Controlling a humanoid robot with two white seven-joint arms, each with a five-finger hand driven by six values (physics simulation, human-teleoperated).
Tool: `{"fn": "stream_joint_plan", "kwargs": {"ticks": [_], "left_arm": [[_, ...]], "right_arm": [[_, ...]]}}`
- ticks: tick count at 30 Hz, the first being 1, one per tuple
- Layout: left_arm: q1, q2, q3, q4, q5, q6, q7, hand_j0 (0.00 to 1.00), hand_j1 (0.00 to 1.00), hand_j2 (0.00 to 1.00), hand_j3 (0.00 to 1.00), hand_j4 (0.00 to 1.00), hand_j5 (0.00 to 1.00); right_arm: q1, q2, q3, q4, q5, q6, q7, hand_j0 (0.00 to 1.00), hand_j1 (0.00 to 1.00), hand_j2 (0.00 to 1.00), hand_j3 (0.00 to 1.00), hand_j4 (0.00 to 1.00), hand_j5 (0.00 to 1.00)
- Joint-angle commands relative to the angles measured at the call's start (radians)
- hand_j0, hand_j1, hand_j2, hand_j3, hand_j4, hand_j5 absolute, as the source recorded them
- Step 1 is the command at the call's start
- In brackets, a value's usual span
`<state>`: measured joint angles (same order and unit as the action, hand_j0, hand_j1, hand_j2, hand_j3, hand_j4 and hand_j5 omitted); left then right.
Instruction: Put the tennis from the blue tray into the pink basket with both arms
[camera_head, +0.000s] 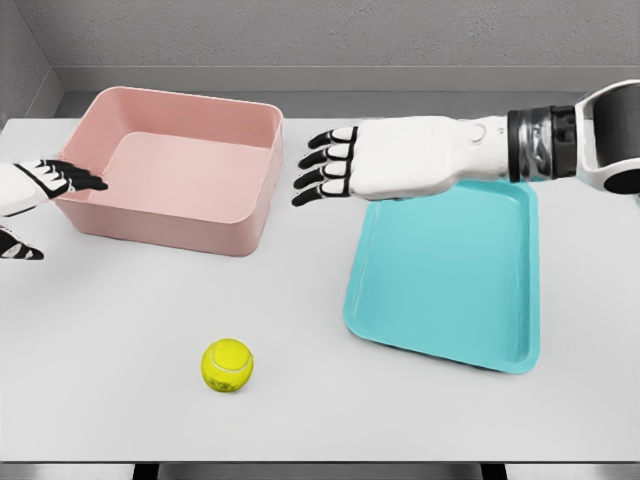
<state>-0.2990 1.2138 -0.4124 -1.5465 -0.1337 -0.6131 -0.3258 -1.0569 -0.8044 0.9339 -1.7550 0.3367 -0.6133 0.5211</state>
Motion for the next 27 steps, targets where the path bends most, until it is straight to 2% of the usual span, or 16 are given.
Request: {"fn": "stream_joint_plan", "kwargs": {"ticks": [1,4,6,8,10,12,17,20,22,24,27], "left_arm": [[0.006,0.049,0.001,-0.055,0.002,0.002,0.001,1.00,1.00,1.00,1.00,1.00,1.00],[0.070,0.090,0.001,-0.121,-0.001,0.002,-0.002,1.00,1.00,1.00,1.00,1.00,1.00],[0.101,0.104,0.000,-0.150,-0.001,0.002,-0.004,1.00,1.00,1.00,1.00,1.00,1.00],[0.107,0.101,-0.009,-0.169,-0.006,0.002,-0.007,1.00,1.00,1.00,1.00,1.00,1.00],[0.107,0.090,-0.014,-0.195,-0.038,0.002,-0.007,1.00,1.00,1.00,1.00,1.00,1.00],[0.107,0.069,-0.016,-0.207,-0.075,0.002,-0.007,1.00,1.00,1.00,1.00,1.00,1.00],[0.126,0.052,-0.025,-0.222,-0.095,0.002,-0.006,1.00,1.00,1.00,1.00,1.00,1.00],[0.126,0.018,-0.025,-0.222,-0.095,0.002,-0.004,1.00,1.00,1.00,1.00,1.00,1.00],[0.130,-0.014,-0.026,-0.224,-0.095,0.002,-0.002,1.00,1.00,1.00,1.00,1.00,1.00],[0.159,-0.046,-0.029,-0.224,-0.095,0.002,-0.002,1.00,1.00,1.00,1.00,1.00,1.00],[0.173,-0.060,-0.049,-0.225,-0.095,0.002,-0.004,1.00,1.00,1.00,1.00,1.00,1.00]], "right_arm": [[0.006,-0.082,-0.066,0.000,-0.010,0.002,-0.003,1.00,1.00,1.00,1.00,1.00,1.00],[0.063,-0.136,-0.102,0.000,-0.010,0.002,-0.004,1.00,1.00,1.00,1.00,1.00,1.00],[0.173,-0.180,-0.213,0.000,-0.010,0.002,-0.009,1.00,1.00,1.00,1.00,1.00,1.00],[0.287,-0.210,-0.334,0.000,-0.010,0.002,-0.009,1.00,1.00,1.00,1.00,1.00,1.00],[0.376,-0.228,-0.432,0.000,-0.010,0.002,-0.009,1.00,1.00,1.00,1.00,1.00,1.00],[0.428,-0.231,-0.488,0.003,-0.012,0.002,-0.007,1.00,1.00,1.00,1.00,1.00,1.00],[0.476,-0.236,-0.501,0.006,-0.012,0.002,-0.007,1.00,1.00,1.00,1.00,1.00,1.00],[0.515,-0.234,-0.543,0.000,-0.012,0.002,-0.007,1.00,1.00,1.00,1.00,1.00,1.00],[0.520,-0.231,-0.546,0.000,-0.012,0.002,-0.007,1.00,1.00,1.00,1.00,1.00,1.00],[0.522,-0.228,-0.567,0.000,-0.012,0.002,-0.007,1.00,1.00,1.00,1.00,1.00,1.00],[0.520,-0.225,-0.569,0.000,-0.012,0.002,-0.007,1.00,1.00,1.00,1.00,1.00,1.00]]}}
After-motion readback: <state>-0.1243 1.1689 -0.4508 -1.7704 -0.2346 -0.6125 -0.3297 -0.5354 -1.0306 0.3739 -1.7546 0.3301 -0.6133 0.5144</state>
